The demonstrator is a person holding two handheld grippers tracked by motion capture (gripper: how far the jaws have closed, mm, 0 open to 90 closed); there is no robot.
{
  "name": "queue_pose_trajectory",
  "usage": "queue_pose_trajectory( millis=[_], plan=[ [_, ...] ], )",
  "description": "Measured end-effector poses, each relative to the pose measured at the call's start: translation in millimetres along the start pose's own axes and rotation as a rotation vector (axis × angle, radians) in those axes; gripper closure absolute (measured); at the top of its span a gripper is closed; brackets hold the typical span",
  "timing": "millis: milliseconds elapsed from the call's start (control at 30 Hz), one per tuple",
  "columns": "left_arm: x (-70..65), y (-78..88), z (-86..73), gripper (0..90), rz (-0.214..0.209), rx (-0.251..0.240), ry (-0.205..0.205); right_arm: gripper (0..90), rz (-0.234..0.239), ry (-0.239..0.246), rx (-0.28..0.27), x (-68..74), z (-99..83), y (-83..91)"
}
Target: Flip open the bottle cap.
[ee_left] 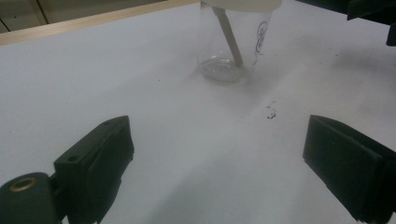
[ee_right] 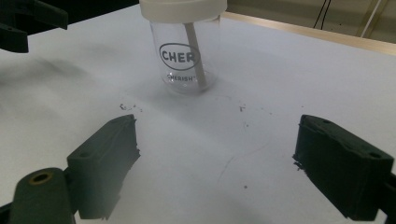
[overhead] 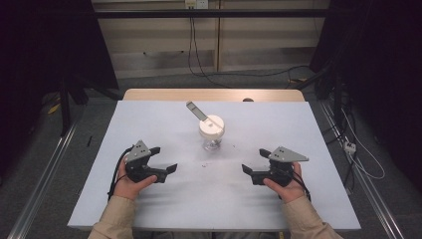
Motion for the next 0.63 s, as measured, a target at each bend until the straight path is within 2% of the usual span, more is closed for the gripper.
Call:
queue_pose_trajectory(
  millis=[167,633],
  plan=[
    [2.4,6.0,-3.2,8.2,0.007,-0.006,0.012,12.9,-0.007,0.007,0.001,-3.8,-5.5,5.7],
    [12.6,20.3,-12.5,8.2,0.049,0.002,0.028,13.0,-0.035,-0.016,0.005,-20.2,-16.9,22.8]
  ],
)
Point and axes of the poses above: each handheld gripper's, and its own axes: y roughly backward along the jaws, z roughly out of its top, x roughly to its left, the point moved 7 cm from there along -y, roughly forward along the jaws, and after that the axes turned 11 degrees about -z, right-handed, at the moved point
